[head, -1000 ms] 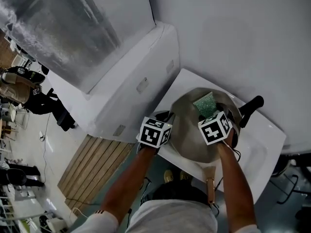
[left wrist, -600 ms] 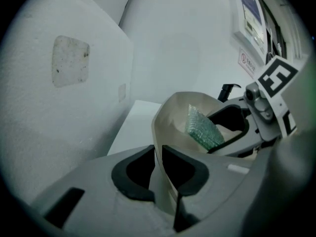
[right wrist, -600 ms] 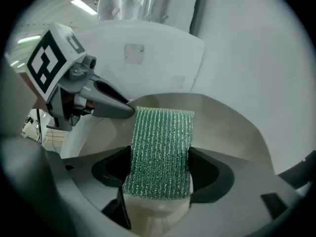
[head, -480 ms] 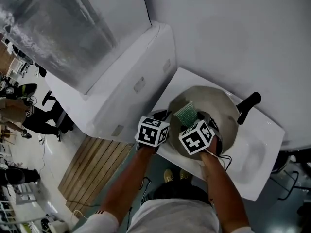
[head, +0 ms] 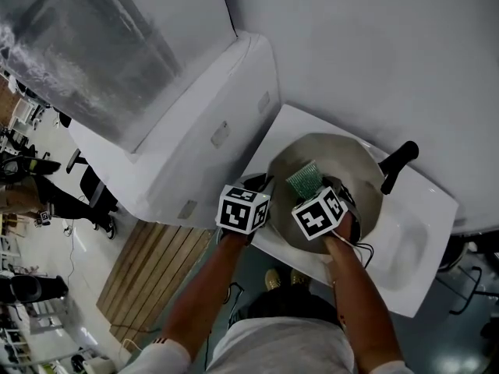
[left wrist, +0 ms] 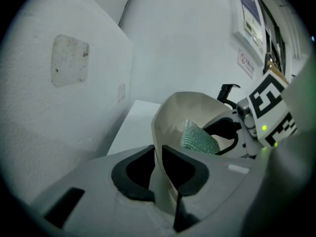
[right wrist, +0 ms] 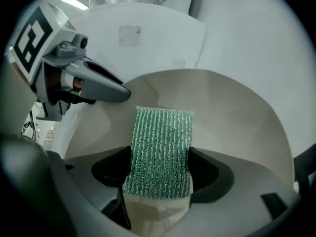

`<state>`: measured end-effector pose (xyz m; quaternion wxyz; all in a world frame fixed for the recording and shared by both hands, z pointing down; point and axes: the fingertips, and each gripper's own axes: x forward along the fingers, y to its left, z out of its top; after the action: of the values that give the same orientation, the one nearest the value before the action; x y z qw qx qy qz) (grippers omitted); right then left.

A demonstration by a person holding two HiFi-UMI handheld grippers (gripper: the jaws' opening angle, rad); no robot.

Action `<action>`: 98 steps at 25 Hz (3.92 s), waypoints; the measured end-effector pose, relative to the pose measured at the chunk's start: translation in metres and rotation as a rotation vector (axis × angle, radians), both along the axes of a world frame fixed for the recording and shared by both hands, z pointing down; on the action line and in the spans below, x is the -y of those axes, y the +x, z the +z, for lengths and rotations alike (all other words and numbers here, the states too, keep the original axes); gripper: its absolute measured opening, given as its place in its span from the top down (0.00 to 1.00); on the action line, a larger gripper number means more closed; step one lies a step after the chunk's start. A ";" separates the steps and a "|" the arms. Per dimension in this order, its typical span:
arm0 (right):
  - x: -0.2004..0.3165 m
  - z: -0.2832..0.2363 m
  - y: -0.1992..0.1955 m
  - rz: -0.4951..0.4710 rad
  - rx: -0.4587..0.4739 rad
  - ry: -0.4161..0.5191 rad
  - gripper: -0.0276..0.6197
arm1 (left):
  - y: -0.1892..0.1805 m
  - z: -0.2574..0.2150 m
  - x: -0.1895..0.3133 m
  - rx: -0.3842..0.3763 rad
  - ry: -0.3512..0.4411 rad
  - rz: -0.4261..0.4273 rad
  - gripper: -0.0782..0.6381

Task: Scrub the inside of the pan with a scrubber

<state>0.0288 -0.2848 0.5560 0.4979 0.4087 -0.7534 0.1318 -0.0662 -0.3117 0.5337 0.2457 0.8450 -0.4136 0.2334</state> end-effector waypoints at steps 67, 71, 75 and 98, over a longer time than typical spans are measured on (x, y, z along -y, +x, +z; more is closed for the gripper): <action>-0.083 -0.008 0.041 -0.132 -0.173 0.019 0.41 | 0.000 0.001 -0.002 0.032 0.018 -0.008 0.81; -0.080 -0.013 0.058 -0.124 -0.213 0.038 0.41 | 0.000 0.000 -0.002 0.039 0.021 -0.010 0.81; -0.078 -0.020 0.065 -0.123 -0.221 0.058 0.41 | 0.000 -0.001 -0.002 0.050 0.027 -0.020 0.81; -0.065 -0.136 0.051 0.016 0.280 0.208 0.41 | -0.004 -0.109 -0.034 -0.045 0.248 -0.062 0.75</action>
<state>0.0803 -0.2199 0.4204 0.3419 0.4416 -0.8218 0.1131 -0.0703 -0.2776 0.4244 0.1555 0.8607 -0.4598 0.1536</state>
